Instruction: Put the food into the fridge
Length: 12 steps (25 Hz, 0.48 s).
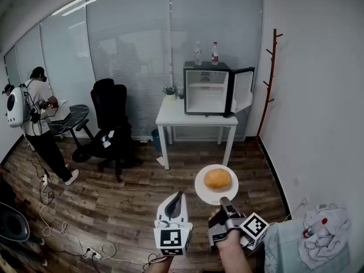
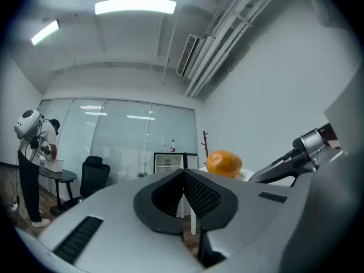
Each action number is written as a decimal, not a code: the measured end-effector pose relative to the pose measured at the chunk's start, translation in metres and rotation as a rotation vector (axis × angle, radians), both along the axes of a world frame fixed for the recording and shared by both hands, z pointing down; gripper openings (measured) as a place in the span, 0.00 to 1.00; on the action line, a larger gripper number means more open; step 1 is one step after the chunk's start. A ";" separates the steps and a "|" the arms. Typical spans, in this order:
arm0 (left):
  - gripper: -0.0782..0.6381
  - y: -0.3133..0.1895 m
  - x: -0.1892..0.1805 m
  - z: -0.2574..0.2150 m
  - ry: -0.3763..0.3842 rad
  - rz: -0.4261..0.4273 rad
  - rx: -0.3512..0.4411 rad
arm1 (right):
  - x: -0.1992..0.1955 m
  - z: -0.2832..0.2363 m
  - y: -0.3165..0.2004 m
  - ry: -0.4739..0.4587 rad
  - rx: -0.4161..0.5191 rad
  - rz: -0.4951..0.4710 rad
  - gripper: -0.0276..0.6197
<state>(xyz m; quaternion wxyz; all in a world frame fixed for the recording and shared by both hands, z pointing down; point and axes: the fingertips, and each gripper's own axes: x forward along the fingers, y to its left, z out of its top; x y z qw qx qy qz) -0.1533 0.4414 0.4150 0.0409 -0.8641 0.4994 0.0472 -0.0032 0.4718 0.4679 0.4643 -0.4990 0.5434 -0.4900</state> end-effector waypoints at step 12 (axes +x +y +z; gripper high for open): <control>0.15 0.003 0.039 -0.007 -0.004 -0.014 0.027 | 0.036 -0.001 -0.001 0.002 0.017 -0.025 0.10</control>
